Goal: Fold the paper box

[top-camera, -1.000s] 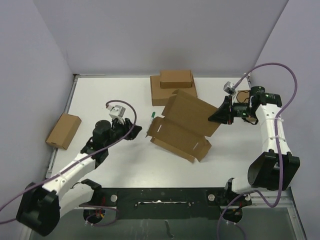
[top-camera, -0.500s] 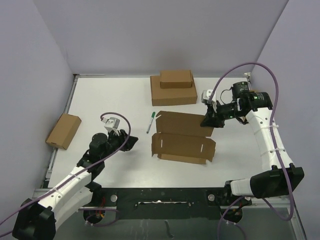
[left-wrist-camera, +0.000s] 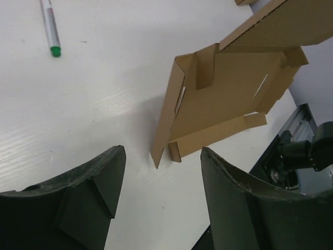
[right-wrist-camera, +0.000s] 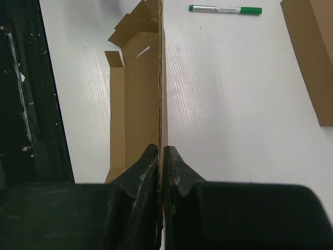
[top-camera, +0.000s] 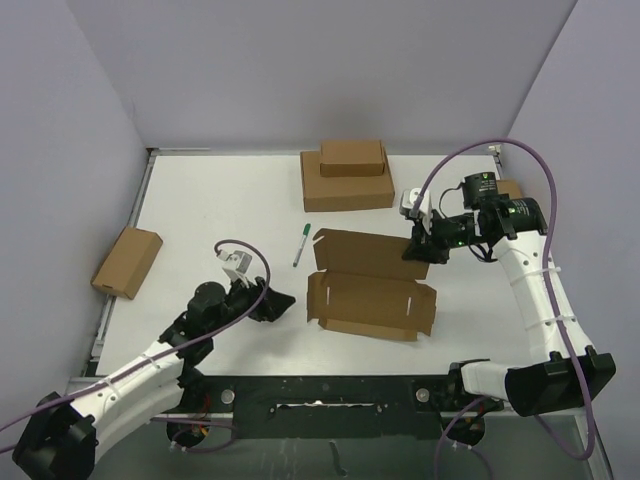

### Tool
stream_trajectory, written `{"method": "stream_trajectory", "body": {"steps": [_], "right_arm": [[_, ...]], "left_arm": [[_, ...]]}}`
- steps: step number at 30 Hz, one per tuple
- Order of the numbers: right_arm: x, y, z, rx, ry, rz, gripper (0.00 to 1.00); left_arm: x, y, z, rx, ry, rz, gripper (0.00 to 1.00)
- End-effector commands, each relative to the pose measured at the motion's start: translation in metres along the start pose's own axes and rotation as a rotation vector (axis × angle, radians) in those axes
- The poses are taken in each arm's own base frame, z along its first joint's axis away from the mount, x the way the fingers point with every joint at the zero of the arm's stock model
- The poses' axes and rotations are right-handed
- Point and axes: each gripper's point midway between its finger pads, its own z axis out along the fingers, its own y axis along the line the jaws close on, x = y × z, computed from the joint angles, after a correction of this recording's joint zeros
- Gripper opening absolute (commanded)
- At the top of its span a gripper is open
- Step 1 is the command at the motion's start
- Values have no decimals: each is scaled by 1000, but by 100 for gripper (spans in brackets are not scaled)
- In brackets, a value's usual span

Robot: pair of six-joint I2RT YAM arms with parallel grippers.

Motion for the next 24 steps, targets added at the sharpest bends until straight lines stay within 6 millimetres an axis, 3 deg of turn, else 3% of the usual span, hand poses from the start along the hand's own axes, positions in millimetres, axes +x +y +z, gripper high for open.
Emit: {"method": "stream_trajectory", "body": {"steps": [1, 6, 14, 21, 24], "right_arm": [[-18, -4, -5, 33, -47, -35, 0], [-21, -3, -5, 26, -62, -30, 0], [-21, -1, -3, 15, -72, -20, 0], [-21, 0, -1, 3, -84, -11, 0], [-22, -1, 1, -7, -92, -1, 0]], "left_arm": [[-12, -27, 3, 30, -45, -20, 61], [-5, -29, 18, -82, -44, 65, 70], [-10, -26, 53, -147, -50, 131, 59], [-9, -23, 69, -157, -32, 149, 33], [-10, -25, 74, -139, -36, 171, 15]]}}
